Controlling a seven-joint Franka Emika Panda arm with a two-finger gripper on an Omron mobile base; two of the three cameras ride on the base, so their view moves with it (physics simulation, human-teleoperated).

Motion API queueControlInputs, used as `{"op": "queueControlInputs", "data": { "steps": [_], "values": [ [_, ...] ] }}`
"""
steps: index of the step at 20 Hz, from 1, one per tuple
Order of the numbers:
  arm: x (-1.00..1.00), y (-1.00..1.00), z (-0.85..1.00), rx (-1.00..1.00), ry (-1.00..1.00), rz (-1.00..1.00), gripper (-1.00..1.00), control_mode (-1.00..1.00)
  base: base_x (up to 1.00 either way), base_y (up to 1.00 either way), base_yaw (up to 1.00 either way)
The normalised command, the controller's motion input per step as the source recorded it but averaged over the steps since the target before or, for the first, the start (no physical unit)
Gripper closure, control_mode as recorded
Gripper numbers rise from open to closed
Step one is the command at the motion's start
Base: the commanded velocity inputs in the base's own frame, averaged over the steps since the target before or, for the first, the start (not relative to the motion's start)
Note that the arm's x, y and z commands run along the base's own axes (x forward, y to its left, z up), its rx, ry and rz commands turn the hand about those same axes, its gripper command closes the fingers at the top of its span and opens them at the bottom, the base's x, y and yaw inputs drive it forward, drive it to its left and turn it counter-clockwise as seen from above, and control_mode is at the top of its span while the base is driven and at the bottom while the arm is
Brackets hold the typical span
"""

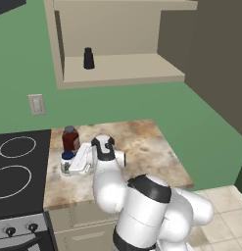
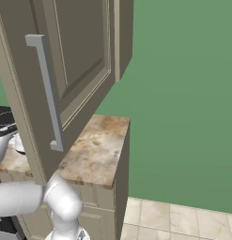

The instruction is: Collect the paprika, mayonnaise, and shaker from the cabinet and place them next to the stove.

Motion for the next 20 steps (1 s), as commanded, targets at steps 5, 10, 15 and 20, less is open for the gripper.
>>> {"op": "queueControlInputs", "data": {
  "steps": [5,10,15,20],
  "values": [
    [-0.05,0.0,0.08,0.0,0.0,0.0,-1.0,-1.0,0.0,0.0,0.0],
    [-0.11,0.0,0.29,0.0,0.0,0.0,-1.0,-1.0,0.0,0.0,0.0],
    [-0.16,0.0,0.49,-0.01,-0.02,0.0,-1.0,-1.0,0.0,0.0,0.0],
    [-0.32,0.0,0.6,-0.02,-0.03,0.0,-1.0,-1.0,0.0,0.0,0.0]
  ]
}}
